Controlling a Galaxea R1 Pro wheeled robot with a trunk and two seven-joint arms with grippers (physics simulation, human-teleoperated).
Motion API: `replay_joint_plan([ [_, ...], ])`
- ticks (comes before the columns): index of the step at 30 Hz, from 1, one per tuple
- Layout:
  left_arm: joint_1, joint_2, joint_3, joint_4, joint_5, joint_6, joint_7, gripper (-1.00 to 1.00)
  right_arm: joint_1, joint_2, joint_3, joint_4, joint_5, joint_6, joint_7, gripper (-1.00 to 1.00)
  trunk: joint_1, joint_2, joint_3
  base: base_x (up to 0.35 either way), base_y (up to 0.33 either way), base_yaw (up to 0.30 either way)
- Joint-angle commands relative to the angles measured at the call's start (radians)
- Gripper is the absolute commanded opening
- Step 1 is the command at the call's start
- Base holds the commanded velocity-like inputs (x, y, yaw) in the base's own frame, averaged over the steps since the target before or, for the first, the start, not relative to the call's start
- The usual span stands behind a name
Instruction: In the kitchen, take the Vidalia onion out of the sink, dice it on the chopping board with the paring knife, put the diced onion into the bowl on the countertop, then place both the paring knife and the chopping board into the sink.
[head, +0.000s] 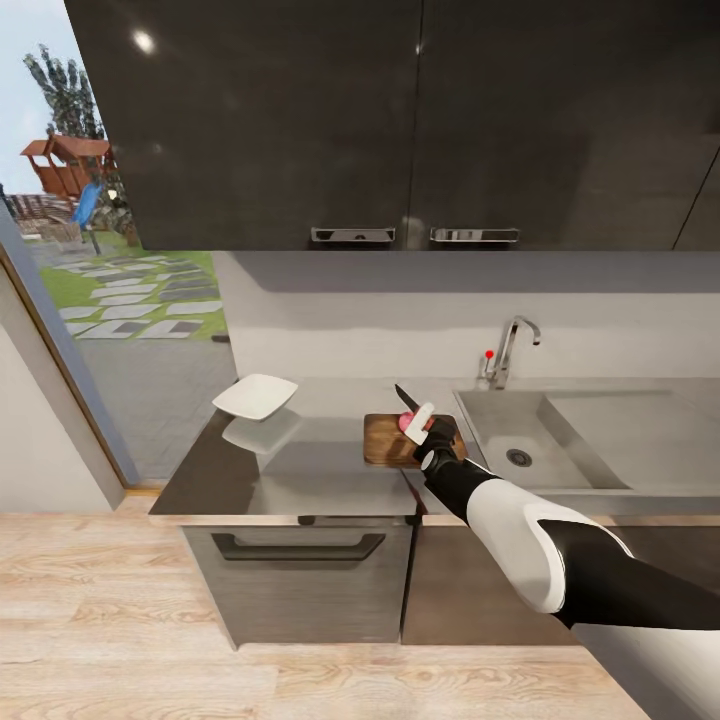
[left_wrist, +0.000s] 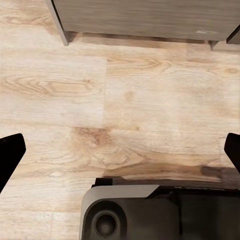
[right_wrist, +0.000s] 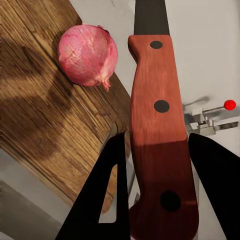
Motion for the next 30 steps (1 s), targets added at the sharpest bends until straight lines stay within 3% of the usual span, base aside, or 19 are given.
replay_joint_plan([
  [1,0.000,0.002,-0.008,-0.001,0.011,-0.002,0.003,1.00,-0.001,0.001,-0.008,0.000,0.011,0.005,-0.003,-1.00,0.001,-0.002,-0.002,0.000,0.000,0.000],
  [30,0.000,0.002,-0.009,0.011,0.010,-0.002,0.003,1.00,0.028,0.001,-0.008,0.000,0.011,0.007,-0.002,-1.00,0.001,-0.002,-0.002,0.031,0.000,0.000],
])
